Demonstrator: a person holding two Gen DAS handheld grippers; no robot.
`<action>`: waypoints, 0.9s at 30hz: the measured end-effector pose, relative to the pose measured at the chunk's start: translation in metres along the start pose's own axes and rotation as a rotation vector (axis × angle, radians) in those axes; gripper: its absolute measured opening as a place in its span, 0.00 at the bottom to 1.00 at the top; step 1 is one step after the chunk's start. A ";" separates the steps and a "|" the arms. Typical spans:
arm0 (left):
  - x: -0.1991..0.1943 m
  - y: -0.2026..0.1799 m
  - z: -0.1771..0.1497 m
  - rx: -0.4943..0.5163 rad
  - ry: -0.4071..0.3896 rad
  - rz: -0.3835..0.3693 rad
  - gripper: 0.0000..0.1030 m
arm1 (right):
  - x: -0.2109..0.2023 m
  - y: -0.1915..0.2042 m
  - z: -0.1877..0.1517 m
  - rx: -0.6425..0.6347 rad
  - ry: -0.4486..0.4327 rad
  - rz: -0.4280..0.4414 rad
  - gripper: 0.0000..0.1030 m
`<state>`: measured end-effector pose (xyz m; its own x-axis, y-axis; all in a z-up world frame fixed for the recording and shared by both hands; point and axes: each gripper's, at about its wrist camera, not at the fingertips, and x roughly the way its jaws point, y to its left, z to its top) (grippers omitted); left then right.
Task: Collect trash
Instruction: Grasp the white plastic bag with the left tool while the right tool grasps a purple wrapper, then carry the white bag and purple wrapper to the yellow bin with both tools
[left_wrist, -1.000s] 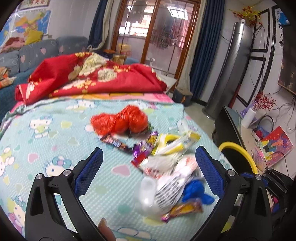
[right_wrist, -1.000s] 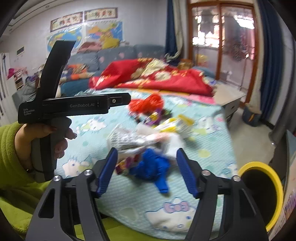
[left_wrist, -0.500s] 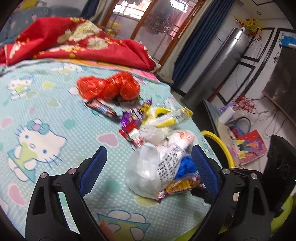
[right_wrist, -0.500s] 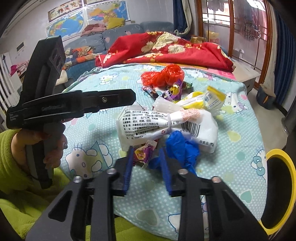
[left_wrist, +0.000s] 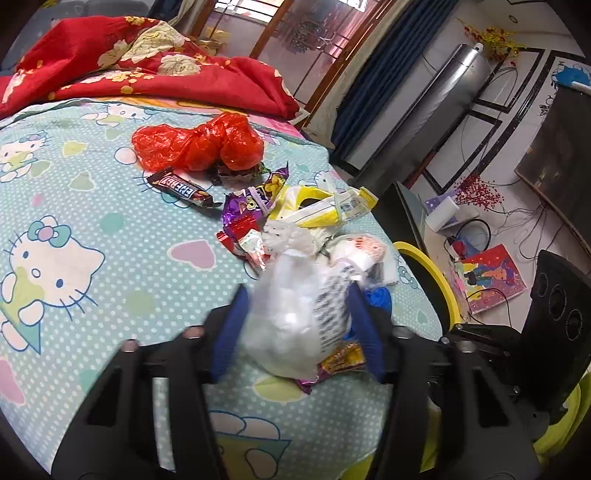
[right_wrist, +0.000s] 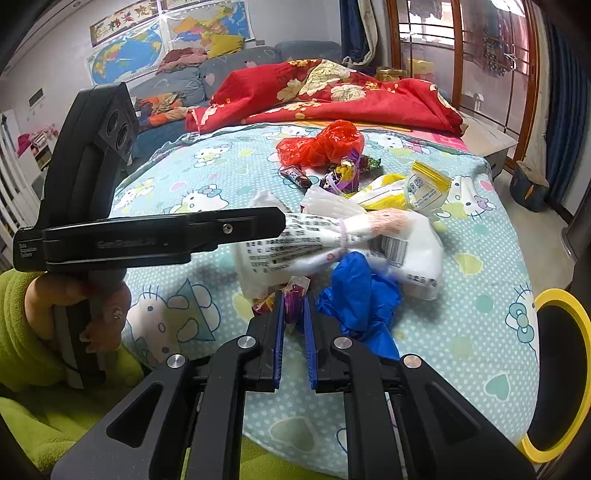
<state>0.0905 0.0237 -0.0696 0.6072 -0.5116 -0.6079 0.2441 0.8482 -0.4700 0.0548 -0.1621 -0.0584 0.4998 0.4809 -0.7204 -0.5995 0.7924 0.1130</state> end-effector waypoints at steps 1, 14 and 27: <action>0.000 0.000 0.000 0.000 0.002 -0.001 0.38 | 0.000 0.000 0.000 0.000 -0.002 0.001 0.10; -0.036 -0.030 0.018 0.098 -0.114 -0.004 0.20 | -0.026 -0.004 0.007 0.031 -0.089 0.025 0.09; -0.074 -0.031 0.037 0.074 -0.237 0.034 0.20 | -0.065 -0.019 0.022 0.079 -0.226 -0.032 0.09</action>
<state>0.0657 0.0400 0.0133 0.7745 -0.4433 -0.4513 0.2695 0.8766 -0.3986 0.0473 -0.1998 0.0012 0.6507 0.5195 -0.5538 -0.5343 0.8315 0.1522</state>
